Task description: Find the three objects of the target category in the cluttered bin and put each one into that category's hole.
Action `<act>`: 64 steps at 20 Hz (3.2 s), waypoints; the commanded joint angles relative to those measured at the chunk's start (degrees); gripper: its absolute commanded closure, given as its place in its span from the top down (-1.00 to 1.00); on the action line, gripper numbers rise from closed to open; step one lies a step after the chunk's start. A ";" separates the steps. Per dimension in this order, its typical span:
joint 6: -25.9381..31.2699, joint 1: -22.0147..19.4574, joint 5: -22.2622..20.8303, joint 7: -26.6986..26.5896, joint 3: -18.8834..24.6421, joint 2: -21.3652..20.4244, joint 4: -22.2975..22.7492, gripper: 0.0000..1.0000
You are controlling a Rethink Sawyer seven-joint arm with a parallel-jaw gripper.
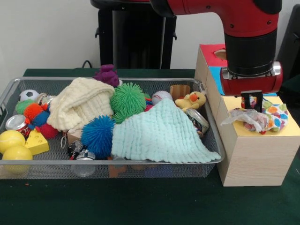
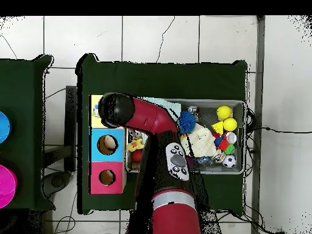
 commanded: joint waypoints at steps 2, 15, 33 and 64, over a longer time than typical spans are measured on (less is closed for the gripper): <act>-11.04 1.38 -3.77 8.81 1.18 13.39 0.40 -1.00; -3.87 8.24 -1.25 16.18 -8.61 18.22 -3.47 -1.00; 2.14 16.97 7.65 31.07 -19.67 21.91 -4.34 -1.00; 7.26 18.81 11.95 36.54 -19.03 18.76 -0.38 -1.00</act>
